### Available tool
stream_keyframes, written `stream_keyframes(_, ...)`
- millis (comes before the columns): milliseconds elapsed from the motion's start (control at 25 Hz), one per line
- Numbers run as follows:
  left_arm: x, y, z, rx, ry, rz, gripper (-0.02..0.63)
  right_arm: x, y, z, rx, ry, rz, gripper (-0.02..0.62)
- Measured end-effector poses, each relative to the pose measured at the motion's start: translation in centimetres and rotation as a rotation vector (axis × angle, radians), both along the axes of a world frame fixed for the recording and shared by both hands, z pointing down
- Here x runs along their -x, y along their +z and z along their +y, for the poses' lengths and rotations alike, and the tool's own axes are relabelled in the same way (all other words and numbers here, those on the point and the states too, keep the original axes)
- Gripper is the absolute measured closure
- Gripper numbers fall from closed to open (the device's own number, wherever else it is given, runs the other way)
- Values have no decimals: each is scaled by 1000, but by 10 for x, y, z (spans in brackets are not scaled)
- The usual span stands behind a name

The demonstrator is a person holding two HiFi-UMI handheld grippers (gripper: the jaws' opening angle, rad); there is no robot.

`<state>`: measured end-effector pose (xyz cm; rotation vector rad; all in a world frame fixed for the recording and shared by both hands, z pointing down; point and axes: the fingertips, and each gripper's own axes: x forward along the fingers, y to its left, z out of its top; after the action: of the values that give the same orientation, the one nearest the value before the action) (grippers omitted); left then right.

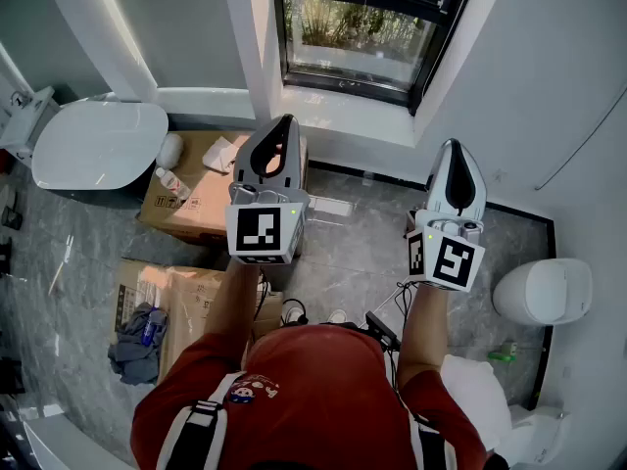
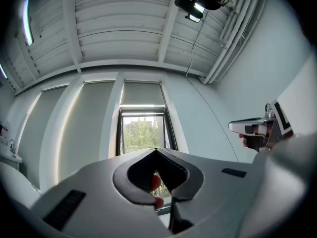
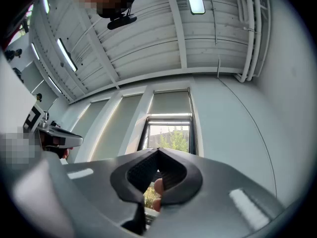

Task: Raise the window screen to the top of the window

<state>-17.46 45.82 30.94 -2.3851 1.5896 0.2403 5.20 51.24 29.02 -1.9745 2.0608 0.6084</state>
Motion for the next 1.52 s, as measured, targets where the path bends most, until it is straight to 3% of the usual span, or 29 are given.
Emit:
stream_keyframes(440,-42,7,-9,18,23,3,600,-28,11,-11,29,-19,-2,586)
stream_keyframes(960,-110,22,-12,45,4,-35,600,-105,42,-14,54,-30,-75,586)
stream_keyframes(1320,-125,21,-47,26,23,-38,600,-117,49,-41,68,-13,-75,586)
stream_keyframes(1520,-115,22,-80,22,25,-16,600,-103,46,-71,69,-5,-38,586)
